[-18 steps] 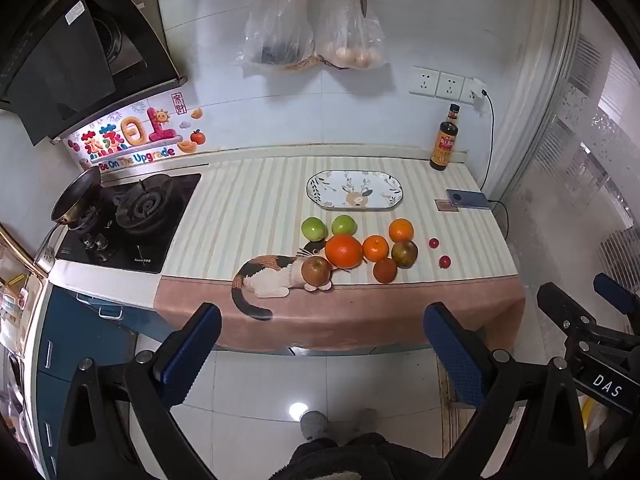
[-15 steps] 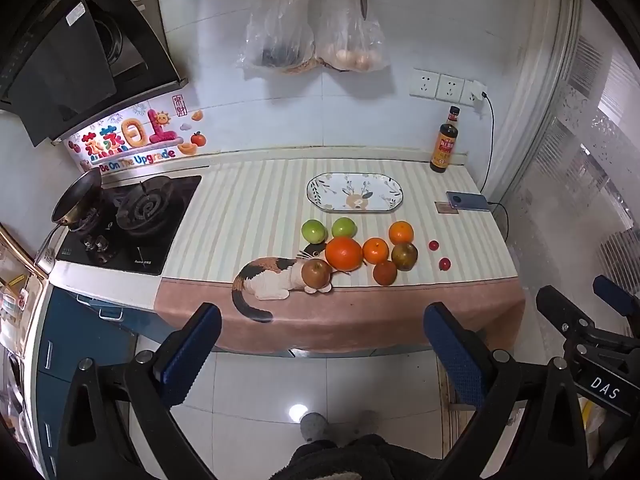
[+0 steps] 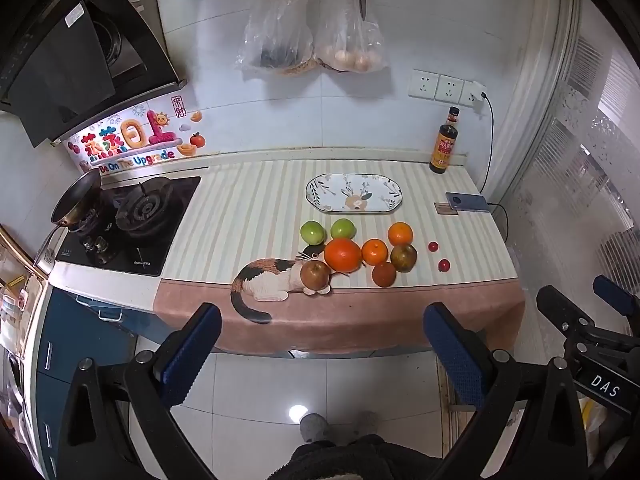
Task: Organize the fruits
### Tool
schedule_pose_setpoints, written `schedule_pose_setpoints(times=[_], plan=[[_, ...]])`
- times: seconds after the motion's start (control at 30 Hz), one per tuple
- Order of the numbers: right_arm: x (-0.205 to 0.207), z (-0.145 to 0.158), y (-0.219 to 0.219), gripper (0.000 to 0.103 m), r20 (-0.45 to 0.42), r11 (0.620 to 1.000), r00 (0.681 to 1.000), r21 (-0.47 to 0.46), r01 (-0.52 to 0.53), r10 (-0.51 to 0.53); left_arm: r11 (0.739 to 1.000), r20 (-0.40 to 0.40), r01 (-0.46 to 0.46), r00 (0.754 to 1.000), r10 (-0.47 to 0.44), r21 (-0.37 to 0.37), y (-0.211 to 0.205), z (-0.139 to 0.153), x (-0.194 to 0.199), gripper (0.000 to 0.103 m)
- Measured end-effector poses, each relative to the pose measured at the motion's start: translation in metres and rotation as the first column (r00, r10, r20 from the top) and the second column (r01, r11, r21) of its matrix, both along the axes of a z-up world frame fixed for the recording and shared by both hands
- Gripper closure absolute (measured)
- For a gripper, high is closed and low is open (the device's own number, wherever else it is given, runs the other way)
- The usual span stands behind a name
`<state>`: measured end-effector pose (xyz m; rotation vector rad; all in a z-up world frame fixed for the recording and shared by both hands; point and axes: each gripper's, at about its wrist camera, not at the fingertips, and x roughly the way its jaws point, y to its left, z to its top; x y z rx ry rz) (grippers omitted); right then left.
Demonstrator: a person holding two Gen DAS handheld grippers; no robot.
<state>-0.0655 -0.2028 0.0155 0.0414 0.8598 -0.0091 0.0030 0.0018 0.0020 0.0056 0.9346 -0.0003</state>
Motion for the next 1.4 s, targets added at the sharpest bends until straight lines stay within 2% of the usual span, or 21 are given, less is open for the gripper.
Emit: schedule_pose_setpoints(times=[1.4], plan=[[0.008, 0.000, -0.005, 0.000, 0.000, 1.000, 1.000, 0.013, -0.005, 0.005, 1.000, -0.014, -0.003, 1.000, 0.003, 0.002, -0.001, -0.004, 0.004, 0.000]])
